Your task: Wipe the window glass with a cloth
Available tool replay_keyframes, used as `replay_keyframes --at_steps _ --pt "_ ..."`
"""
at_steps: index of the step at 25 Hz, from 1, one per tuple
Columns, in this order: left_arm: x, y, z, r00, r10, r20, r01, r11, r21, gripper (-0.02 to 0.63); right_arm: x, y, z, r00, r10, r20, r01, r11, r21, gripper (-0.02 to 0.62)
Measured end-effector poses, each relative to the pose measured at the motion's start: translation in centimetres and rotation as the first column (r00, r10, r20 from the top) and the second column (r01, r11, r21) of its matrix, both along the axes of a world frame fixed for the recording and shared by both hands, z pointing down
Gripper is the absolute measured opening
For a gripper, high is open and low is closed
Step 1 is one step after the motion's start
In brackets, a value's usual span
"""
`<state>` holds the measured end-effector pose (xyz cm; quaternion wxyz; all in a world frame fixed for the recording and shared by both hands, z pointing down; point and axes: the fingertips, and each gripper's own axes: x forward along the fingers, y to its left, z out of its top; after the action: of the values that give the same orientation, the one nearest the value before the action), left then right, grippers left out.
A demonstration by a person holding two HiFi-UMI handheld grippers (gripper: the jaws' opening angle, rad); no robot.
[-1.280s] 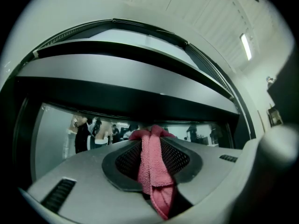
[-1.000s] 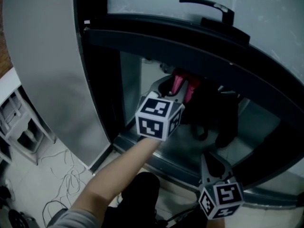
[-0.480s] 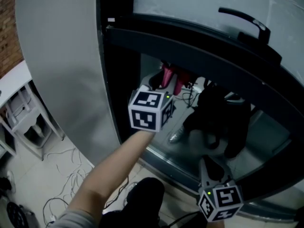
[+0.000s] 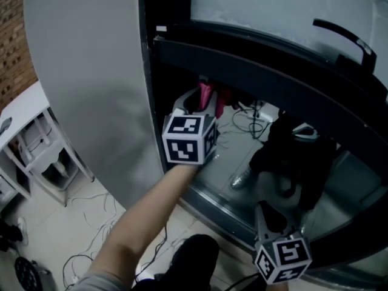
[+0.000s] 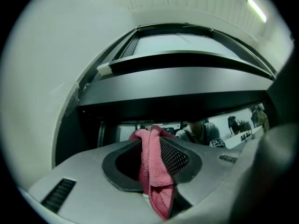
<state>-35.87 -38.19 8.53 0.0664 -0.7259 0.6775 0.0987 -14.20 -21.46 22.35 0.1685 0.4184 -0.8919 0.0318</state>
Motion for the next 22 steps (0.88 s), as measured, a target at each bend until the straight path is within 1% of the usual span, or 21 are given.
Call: replay_keyframes --at_steps 4,9,17,22 --pt "-2.8 -0.7 0.0 0.998 -0.056 0.018 0.056 0.998 -0.006 0.110 -1.6 -0.6 0.7 0.999 -0.032 0.010 0.032 0.999 -0.011 0.025" --pt "-5.2 -1.3 0.0 0.994 -0.104 0.018 0.105 0.994 -0.016 0.110 -2.9 -1.4 1.4 0.998 -0.055 0.035 0.056 0.998 -0.033 0.025" --pt "-7.6 -1.8 -0.5 0.986 -0.166 0.036 0.166 0.986 -0.012 0.109 -3.6 -2.2 1.5 0.997 -0.064 0.039 0.065 0.997 -0.047 0.025" --pt "-8.9 -0.5 0.5 0.976 -0.219 0.017 0.219 0.976 -0.001 0.106 -3.2 -1.8 2.0 0.998 -0.060 0.034 0.062 0.996 -0.058 0.025"
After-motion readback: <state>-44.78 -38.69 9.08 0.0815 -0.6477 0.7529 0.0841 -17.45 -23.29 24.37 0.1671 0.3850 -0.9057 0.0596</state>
